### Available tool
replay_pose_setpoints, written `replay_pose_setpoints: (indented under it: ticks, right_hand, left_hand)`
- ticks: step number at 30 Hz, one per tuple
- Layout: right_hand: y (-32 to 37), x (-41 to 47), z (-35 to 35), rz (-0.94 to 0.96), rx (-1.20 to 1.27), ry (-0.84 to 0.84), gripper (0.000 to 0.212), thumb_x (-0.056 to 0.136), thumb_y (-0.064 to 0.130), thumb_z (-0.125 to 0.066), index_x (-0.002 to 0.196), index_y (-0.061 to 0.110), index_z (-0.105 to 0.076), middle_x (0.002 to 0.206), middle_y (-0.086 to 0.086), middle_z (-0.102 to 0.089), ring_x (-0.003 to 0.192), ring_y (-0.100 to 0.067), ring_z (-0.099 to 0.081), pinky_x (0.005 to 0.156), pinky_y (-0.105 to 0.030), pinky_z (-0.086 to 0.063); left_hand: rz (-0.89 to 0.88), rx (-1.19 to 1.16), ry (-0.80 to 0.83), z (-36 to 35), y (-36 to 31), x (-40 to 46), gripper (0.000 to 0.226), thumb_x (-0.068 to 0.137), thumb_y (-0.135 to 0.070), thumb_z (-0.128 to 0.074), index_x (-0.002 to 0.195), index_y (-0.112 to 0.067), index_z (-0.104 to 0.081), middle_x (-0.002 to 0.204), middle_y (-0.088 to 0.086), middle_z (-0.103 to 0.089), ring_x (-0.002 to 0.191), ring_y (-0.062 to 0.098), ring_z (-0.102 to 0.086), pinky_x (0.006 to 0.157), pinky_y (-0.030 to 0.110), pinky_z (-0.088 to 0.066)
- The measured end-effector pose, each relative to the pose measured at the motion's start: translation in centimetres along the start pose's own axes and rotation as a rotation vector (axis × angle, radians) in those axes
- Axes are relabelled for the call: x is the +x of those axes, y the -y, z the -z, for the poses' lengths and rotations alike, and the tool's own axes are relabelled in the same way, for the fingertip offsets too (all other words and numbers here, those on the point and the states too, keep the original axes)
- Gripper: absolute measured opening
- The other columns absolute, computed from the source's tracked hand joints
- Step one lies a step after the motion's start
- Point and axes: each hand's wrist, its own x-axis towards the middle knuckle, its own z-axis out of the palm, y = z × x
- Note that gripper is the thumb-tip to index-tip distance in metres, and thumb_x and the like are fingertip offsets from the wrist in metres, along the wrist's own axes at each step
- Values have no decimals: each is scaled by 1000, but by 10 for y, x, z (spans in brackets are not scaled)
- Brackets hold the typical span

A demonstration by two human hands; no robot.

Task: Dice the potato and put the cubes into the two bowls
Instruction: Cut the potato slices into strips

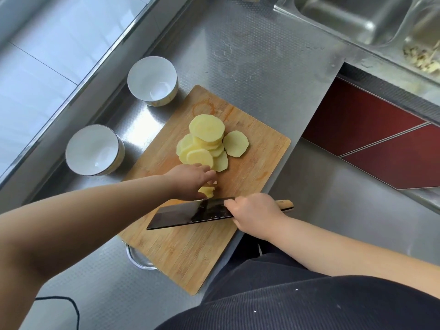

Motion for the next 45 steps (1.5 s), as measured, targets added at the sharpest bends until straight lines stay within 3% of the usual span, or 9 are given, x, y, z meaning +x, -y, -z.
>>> replay_pose_setpoints:
  ticks: [4, 10, 15, 20, 24, 34, 39, 45]
  right_hand:
    - [-2, -2, -4, 15, 14, 23, 27, 98, 27, -43, 118, 14, -56, 96, -4, -67, 78, -30, -64, 51, -31, -31]
    - [-14, -5, -12, 36, 53, 91, 30, 96, 30, -44, 120, 16, -55, 97, -2, -67, 80, -29, -64, 61, -35, -51]
    - [-19, -6, -15, 70, 76, 109, 28, 94, 31, -46, 117, 18, -56, 94, 0, -66, 80, -27, -64, 61, -37, -52]
    - [-18, -5, -16, 96, 85, 122, 27, 94, 31, -46, 115, 19, -56, 93, 1, -66, 78, -27, -63, 60, -36, -51]
    - [-19, -6, -20, 90, 91, 132, 27, 94, 32, -45, 116, 21, -56, 93, 3, -67, 78, -26, -63, 59, -35, -50]
    - [-15, -3, -24, 64, 97, 151, 28, 94, 34, -45, 117, 23, -57, 94, 4, -67, 80, -25, -64, 60, -33, -48]
    - [-10, 0, -24, 65, 102, 163, 30, 94, 35, -45, 120, 24, -56, 98, 3, -68, 84, -25, -65, 61, -34, -50]
    - [-5, 10, -21, 59, 110, 164, 34, 95, 36, -44, 125, 25, -55, 102, 5, -69, 87, -23, -65, 65, -35, -52]
  left_hand:
    - [-43, 165, -32, -1, 3, 0, 59, 88, -47, -62, 135, -24, -36, 129, 1, -42, 107, 17, -45, 75, 26, -46]
    - [-90, 175, -55, -10, 4, -3, 79, 87, -58, -57, 150, -26, -22, 147, 0, -29, 123, 20, -37, 93, 30, -44]
    - [-80, 238, -54, -20, -3, -6, 84, 86, -57, -58, 152, -23, -17, 153, 3, -24, 132, 23, -31, 101, 32, -39]
    - [-73, 200, -78, -34, -3, -13, 68, 89, -48, -57, 147, -27, -28, 148, 4, -33, 133, 24, -32, 106, 36, -35]
    - [-79, 173, -78, -40, -3, -15, 59, 94, -46, -50, 147, -35, -28, 149, 4, -29, 134, 27, -30, 107, 38, -35]
    - [-114, 216, -68, -45, 6, -23, 48, 97, -37, -46, 141, -41, -29, 150, 7, -25, 131, 32, -31, 93, 40, -48]
    - [-180, 236, -80, -45, 1, -19, 49, 99, -32, -44, 145, -38, -29, 152, 9, -25, 136, 32, -28, 99, 39, -43]
    - [-58, 197, -65, -39, 4, -20, 40, 99, -34, -41, 139, -33, -35, 144, 8, -30, 127, 31, -34, 84, 37, -52]
